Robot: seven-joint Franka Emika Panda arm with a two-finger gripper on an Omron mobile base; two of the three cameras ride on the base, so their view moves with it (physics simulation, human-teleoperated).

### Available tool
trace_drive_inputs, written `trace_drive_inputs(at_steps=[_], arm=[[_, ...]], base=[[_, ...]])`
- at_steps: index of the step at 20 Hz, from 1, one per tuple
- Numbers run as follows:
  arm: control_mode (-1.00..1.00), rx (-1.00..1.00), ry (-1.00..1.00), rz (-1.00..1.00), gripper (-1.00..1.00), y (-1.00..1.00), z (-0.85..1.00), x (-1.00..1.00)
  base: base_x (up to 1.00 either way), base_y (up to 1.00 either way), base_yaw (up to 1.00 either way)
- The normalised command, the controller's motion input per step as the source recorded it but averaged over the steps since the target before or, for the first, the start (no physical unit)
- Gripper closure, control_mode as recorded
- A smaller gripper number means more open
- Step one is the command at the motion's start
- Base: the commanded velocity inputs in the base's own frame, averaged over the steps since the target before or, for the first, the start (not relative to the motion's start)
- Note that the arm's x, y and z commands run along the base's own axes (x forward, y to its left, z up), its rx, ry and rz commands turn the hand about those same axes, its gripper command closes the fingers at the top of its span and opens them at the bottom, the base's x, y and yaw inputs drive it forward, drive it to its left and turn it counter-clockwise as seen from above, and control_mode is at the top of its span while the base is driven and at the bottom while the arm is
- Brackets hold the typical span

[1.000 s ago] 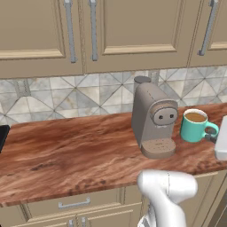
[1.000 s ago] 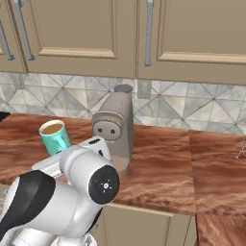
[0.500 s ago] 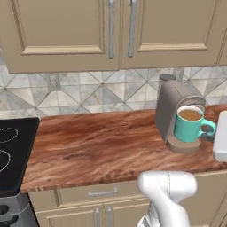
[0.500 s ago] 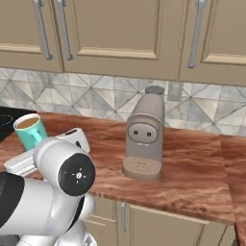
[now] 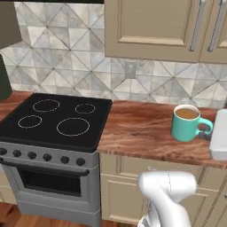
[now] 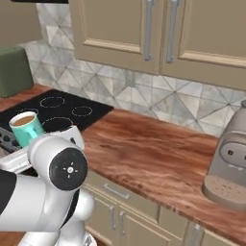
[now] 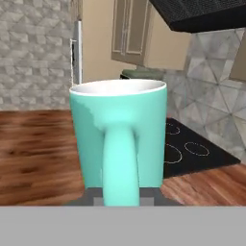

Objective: Pick up the brewed coffee from the coffee machine and place it next to the breakfast plate on the dining counter.

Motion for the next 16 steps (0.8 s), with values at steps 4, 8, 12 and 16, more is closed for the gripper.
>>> trace_drive_inputs(at_steps=[4,8,12,16], arm=[[1.0,0.0,0.0,0.0,1.0,0.0,0.0,0.0],[1.0,0.0,0.0,0.0,1.0,0.0,0.0,0.0],[1.0,0.0,0.0,0.0,1.0,0.0,0.0,0.0],[1.0,0.0,0.0,0.0,1.0,0.0,0.0,0.0]], base=[[-0.55,0.45,0.67],[-0.52,0.55,0.72],[-0.37,0.62,0.77],[-0.2,0.68,0.77]])
